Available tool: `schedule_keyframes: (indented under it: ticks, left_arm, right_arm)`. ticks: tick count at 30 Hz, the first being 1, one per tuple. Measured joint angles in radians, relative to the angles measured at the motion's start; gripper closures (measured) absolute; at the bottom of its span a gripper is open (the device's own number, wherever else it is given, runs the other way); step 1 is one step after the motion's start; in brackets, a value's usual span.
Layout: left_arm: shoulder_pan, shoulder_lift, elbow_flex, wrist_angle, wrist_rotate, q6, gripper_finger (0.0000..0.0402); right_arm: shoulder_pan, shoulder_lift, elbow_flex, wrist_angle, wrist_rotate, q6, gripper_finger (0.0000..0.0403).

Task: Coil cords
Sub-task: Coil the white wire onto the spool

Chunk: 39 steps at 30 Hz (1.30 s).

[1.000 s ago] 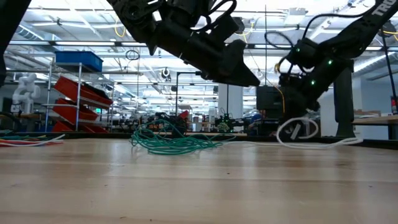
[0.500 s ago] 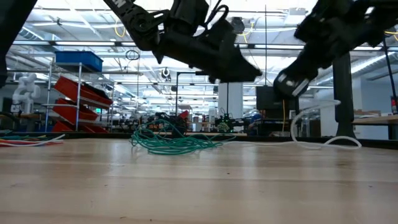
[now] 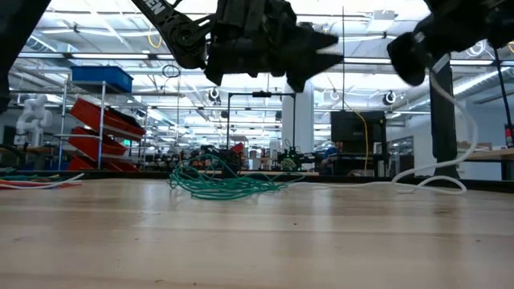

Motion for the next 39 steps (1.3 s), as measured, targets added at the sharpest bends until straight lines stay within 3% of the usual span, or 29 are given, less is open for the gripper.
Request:
schedule_keyframes:
  ticks: [12,18,34,39]
  left_arm:
    - [-0.053,0.000,0.000,0.067,0.000,-0.052,0.0194]
    - [-0.064,0.000,0.000,0.066,-0.057,-0.070,0.0194]
    - [-0.093,0.045,0.000,0.076,0.048,-0.120,0.0194]
    - [-0.091,0.078,0.001,0.209,0.065,-0.187,0.0194]
  right_arm:
    - [0.127,0.115,0.000,0.309,0.000,0.007,0.0403]
    - [0.152,0.223,0.000,0.446,-0.027,0.000,0.0403]
    - [0.153,0.315,0.001,0.603,-0.046,-0.047,0.0403]
    - [0.153,0.352,0.001,0.617,-0.052,-0.044,0.0403]
